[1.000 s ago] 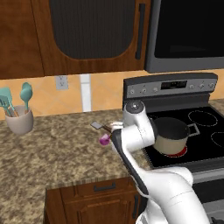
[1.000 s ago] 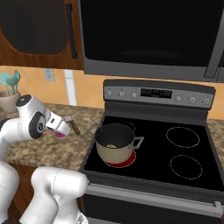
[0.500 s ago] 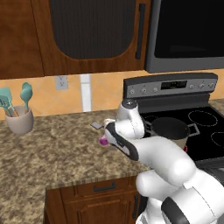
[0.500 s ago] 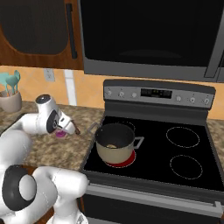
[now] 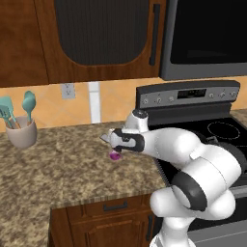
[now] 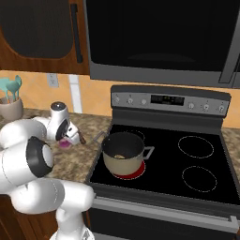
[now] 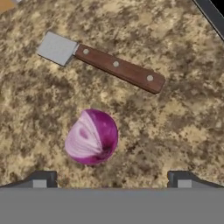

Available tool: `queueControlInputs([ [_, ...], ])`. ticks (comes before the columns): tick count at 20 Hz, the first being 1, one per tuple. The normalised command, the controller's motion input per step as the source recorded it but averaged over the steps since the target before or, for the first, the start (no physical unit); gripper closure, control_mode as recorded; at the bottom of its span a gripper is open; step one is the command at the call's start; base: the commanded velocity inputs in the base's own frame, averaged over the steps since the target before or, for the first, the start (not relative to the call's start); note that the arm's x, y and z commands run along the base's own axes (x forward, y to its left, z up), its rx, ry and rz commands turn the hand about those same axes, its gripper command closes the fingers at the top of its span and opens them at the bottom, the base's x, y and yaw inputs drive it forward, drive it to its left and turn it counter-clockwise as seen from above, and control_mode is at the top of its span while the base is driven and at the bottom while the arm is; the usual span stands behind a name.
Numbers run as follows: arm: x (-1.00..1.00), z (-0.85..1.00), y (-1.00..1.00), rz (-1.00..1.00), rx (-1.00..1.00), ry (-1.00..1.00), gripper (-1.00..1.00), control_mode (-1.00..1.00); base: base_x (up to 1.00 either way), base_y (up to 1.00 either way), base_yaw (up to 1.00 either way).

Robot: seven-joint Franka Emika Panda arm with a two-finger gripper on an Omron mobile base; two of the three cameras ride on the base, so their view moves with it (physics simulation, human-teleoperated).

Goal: Put the onion and onion in the pot. Retrieve the spatula and lightly stir the vegetables in the pot.

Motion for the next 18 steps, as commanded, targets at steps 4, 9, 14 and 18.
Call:
queueControlInputs([
  [4, 0.17, -0.45, 0.22, -0.02, 0.05, 0.01, -1.00, -1.00, 0.00, 0.00, 0.00],
  [9, 0.39, -0.22, 0.11, -0.05, 0.00, 0.00, -1.00, -1.00, 0.00, 0.00, 0.00],
  [14, 0.33, -0.11, 0.16, -0.04, 0.00, 0.00, -1.00, -1.00, 0.00, 0.00, 0.00],
  [18, 0.12, -0.19, 0.15, -0.01, 0.00, 0.00, -1.00, -1.00, 0.00, 0.00, 0.00],
])
